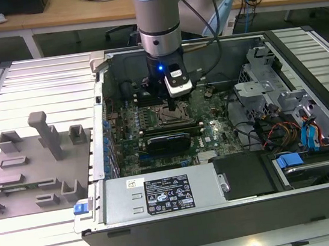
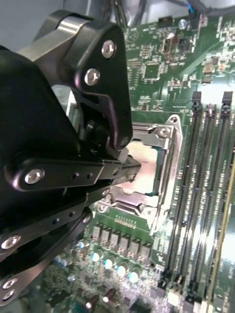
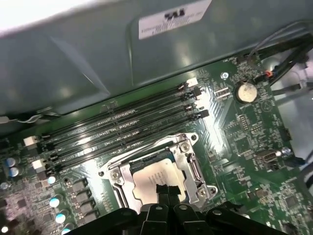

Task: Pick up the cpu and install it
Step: 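Install the first cpu locking lever, then install the second cpu locking lever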

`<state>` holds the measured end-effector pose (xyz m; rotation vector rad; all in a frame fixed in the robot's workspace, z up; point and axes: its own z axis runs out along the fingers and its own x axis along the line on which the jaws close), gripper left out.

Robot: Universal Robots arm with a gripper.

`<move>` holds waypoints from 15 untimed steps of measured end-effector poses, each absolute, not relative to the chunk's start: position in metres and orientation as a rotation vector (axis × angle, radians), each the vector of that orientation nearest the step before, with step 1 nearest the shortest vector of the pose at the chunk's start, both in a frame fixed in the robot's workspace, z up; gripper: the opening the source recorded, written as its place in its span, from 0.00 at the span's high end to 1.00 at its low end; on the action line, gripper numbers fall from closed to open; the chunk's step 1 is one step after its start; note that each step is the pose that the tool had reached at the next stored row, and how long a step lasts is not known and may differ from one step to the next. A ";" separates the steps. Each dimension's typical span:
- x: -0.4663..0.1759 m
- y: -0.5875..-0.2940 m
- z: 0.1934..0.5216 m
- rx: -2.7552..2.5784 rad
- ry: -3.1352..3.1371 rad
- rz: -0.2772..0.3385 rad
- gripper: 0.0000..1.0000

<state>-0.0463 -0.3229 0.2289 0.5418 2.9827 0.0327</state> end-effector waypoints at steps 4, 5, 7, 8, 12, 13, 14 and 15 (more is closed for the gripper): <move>-0.046 -0.323 0.231 0.542 2.983 0.034 0.89; -0.046 -0.323 0.231 0.542 2.983 0.034 0.89; -0.046 -0.323 0.231 0.542 2.983 0.035 0.89; -0.046 -0.323 0.231 0.542 2.983 0.035 0.89; -0.046 -0.323 0.231 0.542 2.983 0.038 0.89; -0.046 -0.323 0.231 0.542 2.983 0.039 0.89; -0.046 -0.323 0.231 0.542 2.983 0.040 0.89; -0.046 -0.323 0.231 0.542 2.983 0.040 0.89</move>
